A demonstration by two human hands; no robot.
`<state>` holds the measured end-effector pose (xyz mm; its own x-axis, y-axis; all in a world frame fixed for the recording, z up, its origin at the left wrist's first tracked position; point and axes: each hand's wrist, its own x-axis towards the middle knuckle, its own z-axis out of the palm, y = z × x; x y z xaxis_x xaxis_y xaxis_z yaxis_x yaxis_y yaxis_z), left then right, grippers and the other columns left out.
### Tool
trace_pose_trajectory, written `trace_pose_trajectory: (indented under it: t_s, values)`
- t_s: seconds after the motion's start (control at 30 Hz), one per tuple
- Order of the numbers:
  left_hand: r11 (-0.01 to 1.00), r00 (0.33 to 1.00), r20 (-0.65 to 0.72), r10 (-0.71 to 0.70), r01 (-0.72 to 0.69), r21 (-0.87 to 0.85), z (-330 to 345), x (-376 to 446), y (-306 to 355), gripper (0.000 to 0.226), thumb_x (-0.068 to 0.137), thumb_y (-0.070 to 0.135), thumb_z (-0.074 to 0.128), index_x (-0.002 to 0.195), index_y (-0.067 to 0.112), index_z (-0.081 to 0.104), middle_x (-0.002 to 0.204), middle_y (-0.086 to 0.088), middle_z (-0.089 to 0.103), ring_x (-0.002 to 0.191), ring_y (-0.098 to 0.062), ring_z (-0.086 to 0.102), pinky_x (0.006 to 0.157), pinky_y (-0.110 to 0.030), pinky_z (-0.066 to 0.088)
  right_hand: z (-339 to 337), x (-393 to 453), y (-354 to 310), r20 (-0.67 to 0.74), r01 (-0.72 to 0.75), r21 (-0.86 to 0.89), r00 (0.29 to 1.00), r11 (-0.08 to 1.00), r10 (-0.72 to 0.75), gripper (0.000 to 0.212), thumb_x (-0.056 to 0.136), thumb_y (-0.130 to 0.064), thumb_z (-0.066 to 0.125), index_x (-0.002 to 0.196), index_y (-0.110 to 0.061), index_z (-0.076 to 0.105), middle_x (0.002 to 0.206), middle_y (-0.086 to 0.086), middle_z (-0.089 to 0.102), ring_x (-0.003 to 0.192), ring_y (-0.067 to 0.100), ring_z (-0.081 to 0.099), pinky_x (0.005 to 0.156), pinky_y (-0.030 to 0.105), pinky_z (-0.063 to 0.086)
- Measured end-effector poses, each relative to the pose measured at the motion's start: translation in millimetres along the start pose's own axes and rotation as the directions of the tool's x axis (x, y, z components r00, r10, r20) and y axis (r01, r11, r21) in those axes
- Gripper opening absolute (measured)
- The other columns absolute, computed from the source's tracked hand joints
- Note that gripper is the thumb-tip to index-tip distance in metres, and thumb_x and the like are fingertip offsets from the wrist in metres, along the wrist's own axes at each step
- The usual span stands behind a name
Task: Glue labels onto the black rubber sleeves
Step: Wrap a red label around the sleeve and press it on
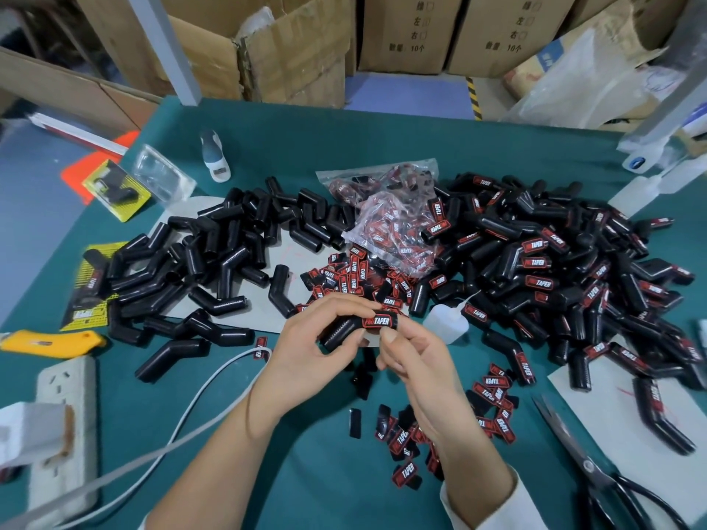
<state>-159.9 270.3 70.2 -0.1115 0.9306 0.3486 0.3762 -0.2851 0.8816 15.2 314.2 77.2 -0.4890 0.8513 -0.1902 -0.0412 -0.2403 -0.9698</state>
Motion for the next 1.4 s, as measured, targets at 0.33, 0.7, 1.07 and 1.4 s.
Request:
trace_pose_trajectory:
  t_s: [0.33,0.7,1.07,1.4]
  values:
    - [0.998,0.999,0.008,0.037,-0.037,0.044,4.3,-0.6,-1.1,0.034,0.094,0.004,0.066,0.12,0.027,0.07,0.126,0.01,0.069,0.121,-0.019,0.067,0.106,-0.03,0.049,3.4,-2.0,-1.5,-0.022,0.011,-0.024,1.0,1.0,-0.011,0.022,0.092,-0.036,0.065,0.109,-0.038,0.078,0.08,-0.01,0.067,0.072,0.008,0.05,0.072,0.016,0.046]
    - [1.0,1.0,-0.007,-0.011,0.011,0.006,2.3,-0.1,2.7,0.028,0.094,0.004,0.066,0.116,0.02,0.072,0.123,0.009,0.072,0.119,-0.018,0.068,0.107,-0.033,0.05,2.2,1.1,2.4,-0.035,0.009,0.036,0.999,0.999,-0.008,0.03,0.101,-0.023,0.05,0.108,-0.025,0.079,0.057,-0.016,0.034,0.06,0.009,0.034,0.073,0.036,0.039]
    - [0.999,1.0,-0.008,0.013,-0.013,0.048,4.4,-1.8,-1.9,0.028,0.094,0.008,0.066,0.118,0.022,0.071,0.125,0.01,0.07,0.121,-0.018,0.068,0.107,-0.034,0.05,3.6,-1.3,-2.9,-0.029,0.011,-0.046,1.0,0.999,-0.012,0.021,0.093,-0.039,0.067,0.111,-0.036,0.078,0.074,-0.017,0.064,0.07,0.006,0.05,0.069,0.012,0.044]
    - [0.998,0.998,-0.044,0.051,-0.049,0.035,5.1,0.1,-5.3,0.017,0.097,0.012,0.072,0.113,0.018,0.073,0.121,0.006,0.071,0.117,-0.02,0.068,0.103,-0.029,0.05,3.0,-0.3,0.4,0.003,0.039,-0.082,0.999,0.996,-0.038,0.029,0.102,-0.025,0.053,0.097,-0.04,0.077,0.064,-0.025,0.06,0.063,-0.002,0.048,0.075,0.028,0.043]
